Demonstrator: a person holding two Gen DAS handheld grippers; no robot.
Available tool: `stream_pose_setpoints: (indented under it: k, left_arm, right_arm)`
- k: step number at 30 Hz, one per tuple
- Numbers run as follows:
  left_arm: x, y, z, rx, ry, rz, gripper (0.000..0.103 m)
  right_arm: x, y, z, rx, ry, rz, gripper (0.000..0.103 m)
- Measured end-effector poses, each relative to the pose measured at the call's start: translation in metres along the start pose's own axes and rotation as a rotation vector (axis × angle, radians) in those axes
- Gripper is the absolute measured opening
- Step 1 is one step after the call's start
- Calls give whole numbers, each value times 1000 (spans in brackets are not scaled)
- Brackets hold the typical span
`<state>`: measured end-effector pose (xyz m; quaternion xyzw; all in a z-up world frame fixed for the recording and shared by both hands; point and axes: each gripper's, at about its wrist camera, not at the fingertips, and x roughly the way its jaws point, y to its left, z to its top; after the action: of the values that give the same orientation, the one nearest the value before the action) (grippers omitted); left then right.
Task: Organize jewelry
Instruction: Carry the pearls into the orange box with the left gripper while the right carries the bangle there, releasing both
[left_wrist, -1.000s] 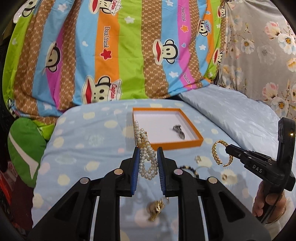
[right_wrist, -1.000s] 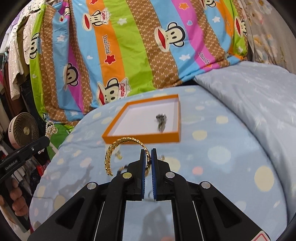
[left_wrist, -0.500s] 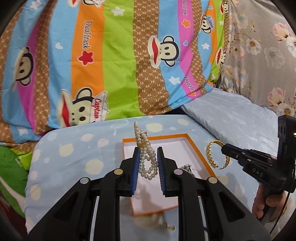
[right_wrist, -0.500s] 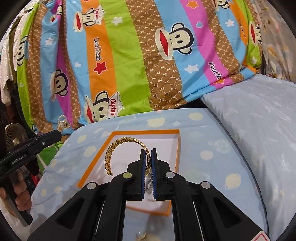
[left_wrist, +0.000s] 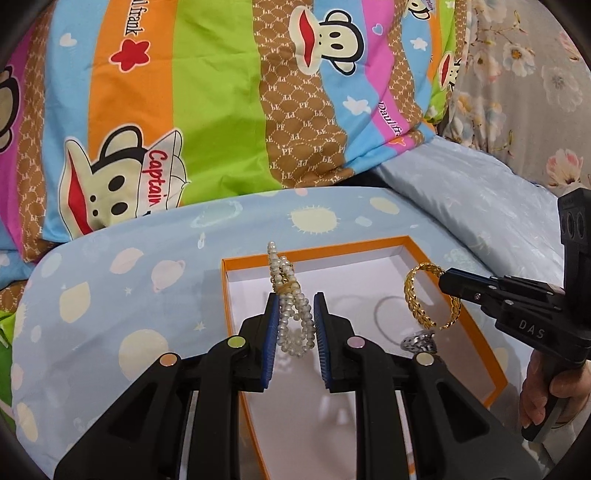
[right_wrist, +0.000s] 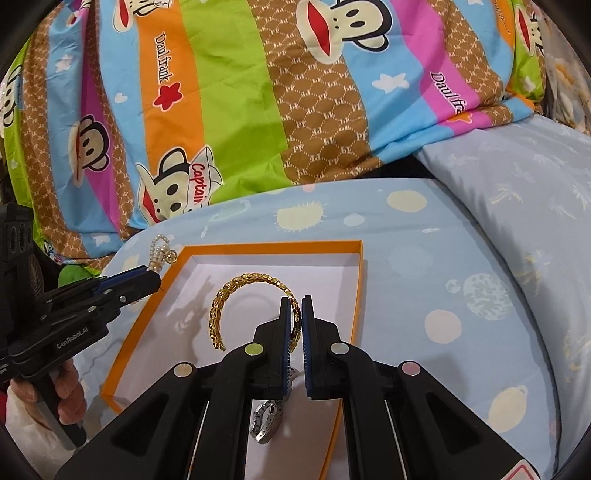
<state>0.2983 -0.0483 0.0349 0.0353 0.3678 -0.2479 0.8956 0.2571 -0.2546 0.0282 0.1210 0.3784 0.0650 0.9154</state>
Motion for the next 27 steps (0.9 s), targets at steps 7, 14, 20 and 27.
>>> stream_pose_setpoints:
  k: [7,14,20,27]
  left_arm:
    - [16,3,-5,0,28,-11,18]
    - [19,5,-7,-13,38,-8,20]
    - [14,7,-7,-33,16,13,50]
    - [0,7,-1,-46,-27,18,58]
  right_arm:
    - [10,1,-3,-9,22,-6,5]
    - [16,2,-6,-18,38,0,5]
    - [15,1,-7,-17,25,6,10]
    - [0,0,-3,-10,-26,-7,15]
